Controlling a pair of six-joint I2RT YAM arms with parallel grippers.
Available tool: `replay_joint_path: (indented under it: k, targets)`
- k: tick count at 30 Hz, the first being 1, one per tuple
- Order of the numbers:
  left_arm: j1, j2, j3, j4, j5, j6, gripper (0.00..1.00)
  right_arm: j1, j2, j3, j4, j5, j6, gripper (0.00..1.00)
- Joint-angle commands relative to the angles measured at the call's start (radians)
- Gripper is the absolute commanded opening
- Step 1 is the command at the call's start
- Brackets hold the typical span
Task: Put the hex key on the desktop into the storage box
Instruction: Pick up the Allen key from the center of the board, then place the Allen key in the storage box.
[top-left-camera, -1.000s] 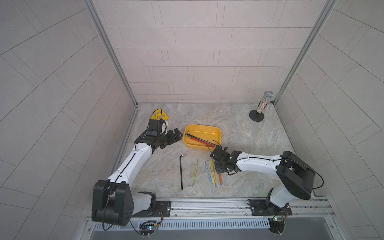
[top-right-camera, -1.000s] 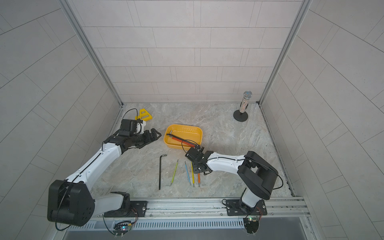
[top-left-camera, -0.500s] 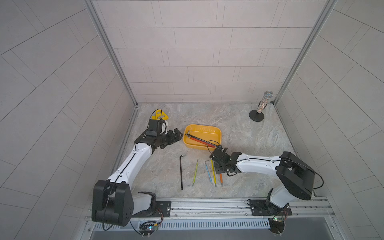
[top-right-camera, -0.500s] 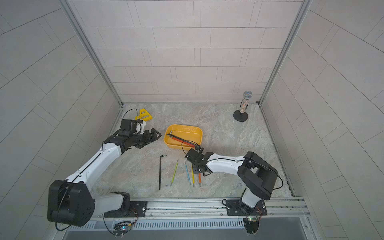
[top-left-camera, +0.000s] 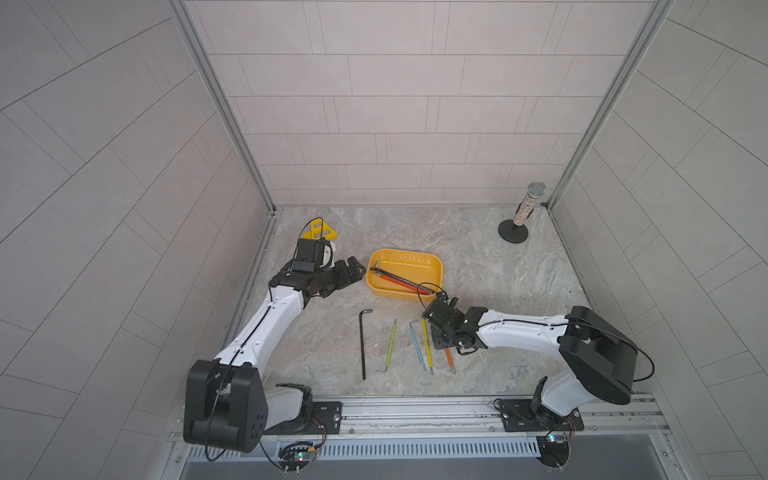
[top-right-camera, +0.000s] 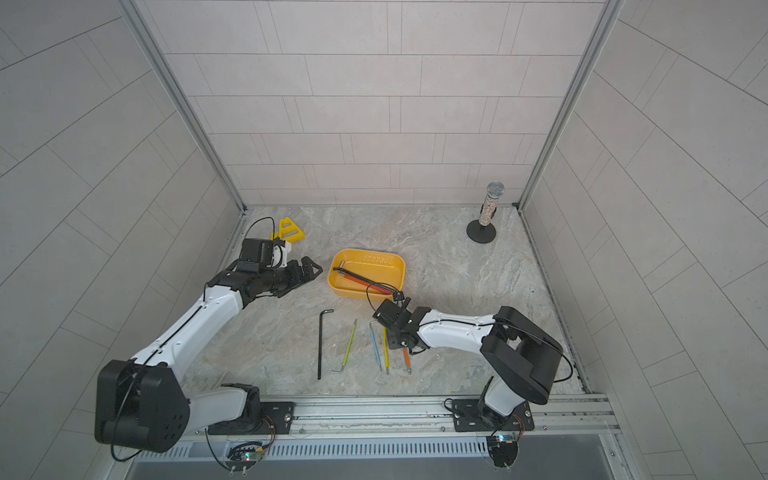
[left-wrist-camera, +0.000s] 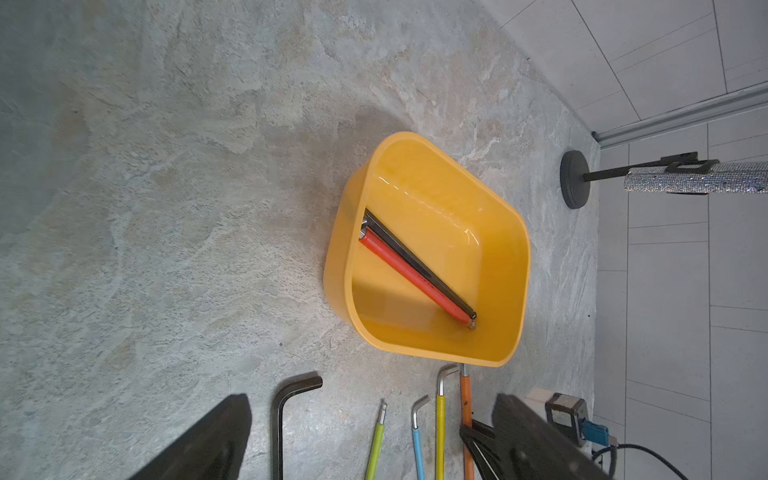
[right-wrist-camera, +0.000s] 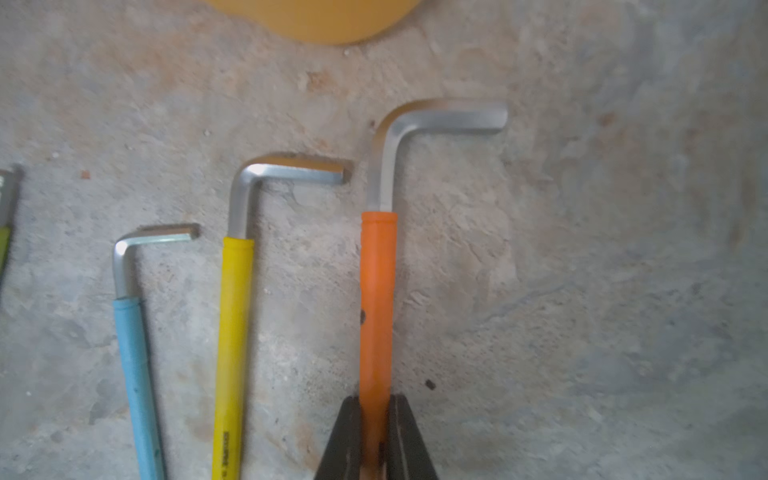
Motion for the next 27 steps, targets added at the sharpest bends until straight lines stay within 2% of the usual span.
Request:
replay_joint_path:
  k: [1, 16, 22, 27]
  targets:
    - [0.005, -0.023, 0.012, 0.01, 0.006, 0.006, 0.98, 0.005, -0.03, -0.019, -0.094, 0.03, -0.012, 0.0]
    - [0.005, -0.014, 0.008, 0.016, 0.017, -0.001, 0.98, -0.028, -0.331, 0.022, -0.277, 0.182, -0.155, 0.0]
    - [0.005, -0.014, 0.009, 0.016, 0.017, -0.002, 0.98, -0.07, -0.412, 0.075, -0.286, 0.184, -0.257, 0.0]
    - [0.004, -0.014, 0.008, 0.016, 0.019, -0.002, 0.98, -0.119, -0.406, 0.147, -0.286, 0.153, -0.391, 0.0]
